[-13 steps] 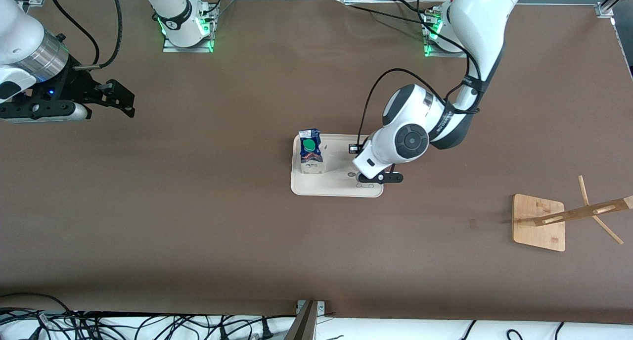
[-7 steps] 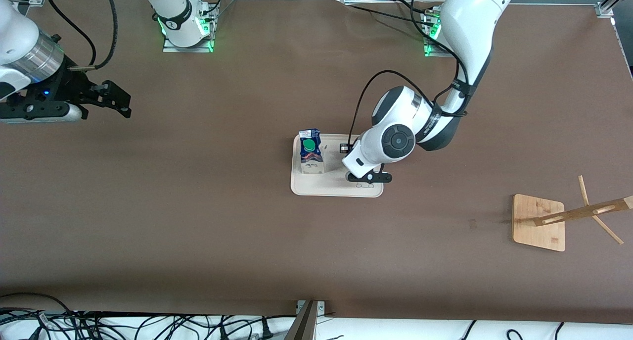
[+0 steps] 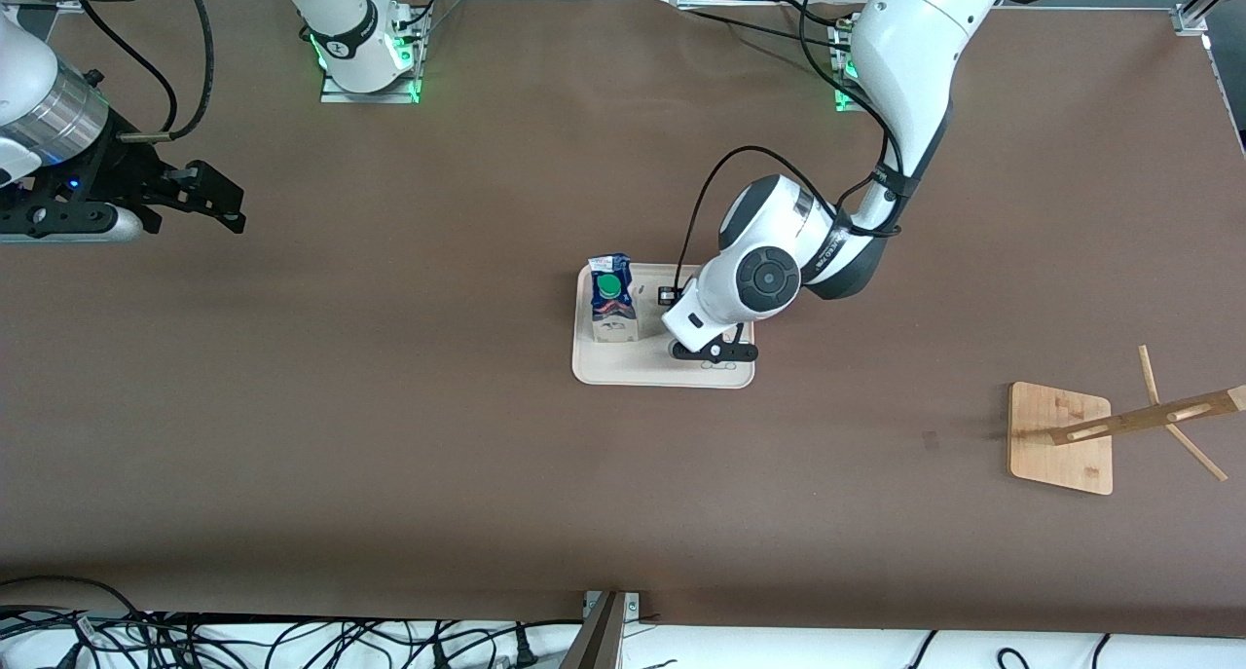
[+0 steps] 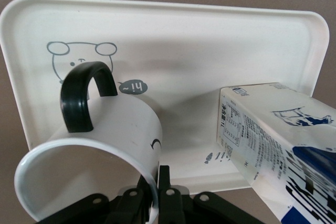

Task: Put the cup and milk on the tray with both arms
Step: 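Carry the mug to the tray beside the carton and lower it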

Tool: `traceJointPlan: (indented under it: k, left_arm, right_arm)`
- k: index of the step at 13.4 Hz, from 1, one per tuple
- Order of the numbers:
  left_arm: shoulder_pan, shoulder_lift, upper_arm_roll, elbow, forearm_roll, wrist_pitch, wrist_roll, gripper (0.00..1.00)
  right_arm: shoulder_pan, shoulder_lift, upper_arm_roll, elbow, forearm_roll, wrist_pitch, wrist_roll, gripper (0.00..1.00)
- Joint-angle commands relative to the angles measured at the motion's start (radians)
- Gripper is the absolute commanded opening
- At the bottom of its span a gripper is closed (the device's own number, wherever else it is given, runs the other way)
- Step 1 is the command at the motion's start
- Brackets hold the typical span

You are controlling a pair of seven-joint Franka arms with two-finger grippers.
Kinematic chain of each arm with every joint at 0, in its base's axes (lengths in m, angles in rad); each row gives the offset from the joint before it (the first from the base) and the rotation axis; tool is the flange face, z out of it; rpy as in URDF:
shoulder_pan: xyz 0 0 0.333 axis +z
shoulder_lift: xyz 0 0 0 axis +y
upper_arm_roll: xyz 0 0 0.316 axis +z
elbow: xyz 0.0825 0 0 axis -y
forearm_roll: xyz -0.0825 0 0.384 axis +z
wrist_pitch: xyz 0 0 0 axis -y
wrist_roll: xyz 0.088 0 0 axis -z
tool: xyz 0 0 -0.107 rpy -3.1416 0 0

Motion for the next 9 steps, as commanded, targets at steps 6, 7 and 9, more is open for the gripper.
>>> traceJointPlan:
  k: [6,7,9]
  left_arm:
    - [-0.009,0.018,0.027,0.016,0.047,-0.003,0.031,0.45]
    - [-0.009,0.016,0.029,0.013,0.051,-0.003,0.034,0.99]
    - [-0.009,0.007,0.029,0.013,0.058,-0.009,0.03,1.0]
  right_arm:
    - [-0.003,-0.001,0.0,0.017,0.019,-0.02,0.002,1.0]
    - [-0.004,-0.001,0.0,0.017,0.019,-0.018,0.0,1.0]
    - [-0.004,-0.001,0.0,0.017,0.019,-0.02,0.0,1.0]
